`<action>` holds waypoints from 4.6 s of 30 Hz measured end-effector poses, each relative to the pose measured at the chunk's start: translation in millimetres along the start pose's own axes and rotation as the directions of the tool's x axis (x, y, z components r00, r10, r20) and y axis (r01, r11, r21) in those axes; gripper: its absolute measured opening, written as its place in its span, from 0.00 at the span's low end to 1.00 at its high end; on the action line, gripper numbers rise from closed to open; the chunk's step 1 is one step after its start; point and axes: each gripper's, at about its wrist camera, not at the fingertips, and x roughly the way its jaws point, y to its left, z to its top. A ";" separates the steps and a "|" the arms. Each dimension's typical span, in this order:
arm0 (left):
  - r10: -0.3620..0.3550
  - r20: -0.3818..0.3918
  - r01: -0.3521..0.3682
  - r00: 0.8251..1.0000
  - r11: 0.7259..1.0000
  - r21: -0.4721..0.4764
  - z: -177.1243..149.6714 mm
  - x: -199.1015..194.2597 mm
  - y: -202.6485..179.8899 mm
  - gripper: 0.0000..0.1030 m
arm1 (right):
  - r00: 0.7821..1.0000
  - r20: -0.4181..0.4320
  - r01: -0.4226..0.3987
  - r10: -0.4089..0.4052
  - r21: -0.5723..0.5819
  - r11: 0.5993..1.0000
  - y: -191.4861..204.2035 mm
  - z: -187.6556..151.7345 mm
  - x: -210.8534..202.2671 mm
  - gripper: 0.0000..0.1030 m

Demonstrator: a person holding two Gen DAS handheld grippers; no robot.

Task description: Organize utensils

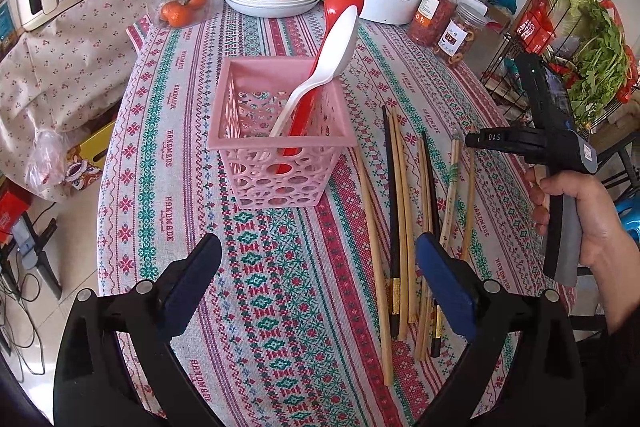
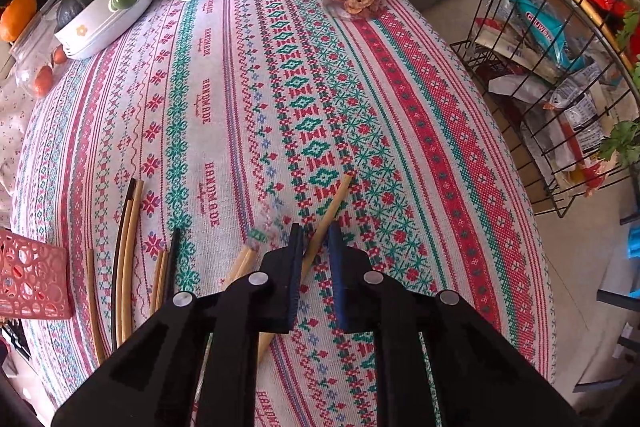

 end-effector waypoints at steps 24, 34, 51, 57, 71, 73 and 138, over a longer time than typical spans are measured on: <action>0.131 0.088 -0.143 0.987 0.978 0.154 6.1 86.6 -63.3 0.28 | 0.971 -0.044 -0.239 0.235 -0.112 0.965 -35.6 -45.1 -54.6 0.05; 0.165 0.044 -0.170 0.985 0.972 0.162 8.3 103.8 -66.4 0.26 | 0.966 -0.041 -0.258 0.254 -0.139 0.956 -35.5 -50.8 -63.1 0.05; -0.003 0.086 -0.010 0.996 0.989 0.149 -6.7 36.4 -76.6 0.05 | 0.925 0.119 -0.334 0.360 -0.189 0.923 -24.2 -81.0 -145.3 0.05; -0.058 0.179 0.032 0.982 0.989 0.145 -9.4 -12.1 -72.9 0.05 | 0.910 0.189 -0.321 0.369 -0.243 0.915 -9.0 -86.7 -171.1 0.05; -0.055 0.567 0.021 0.822 0.998 0.066 10.3 -142.4 -31.4 0.05 | 0.803 0.400 -0.336 0.441 -0.306 0.891 20.3 -78.0 -239.2 0.05; -0.037 0.610 0.008 0.792 0.999 0.050 15.9 -155.0 -24.4 0.05 | 0.791 0.413 -0.346 0.452 -0.307 0.887 24.4 -74.7 -244.2 0.05; 0.119 0.303 -0.078 0.946 0.986 -0.145 1.2 -88.5 73.9 0.93 | 0.688 0.449 -0.438 0.571 -0.371 0.819 165.6 -41.1 -195.7 0.09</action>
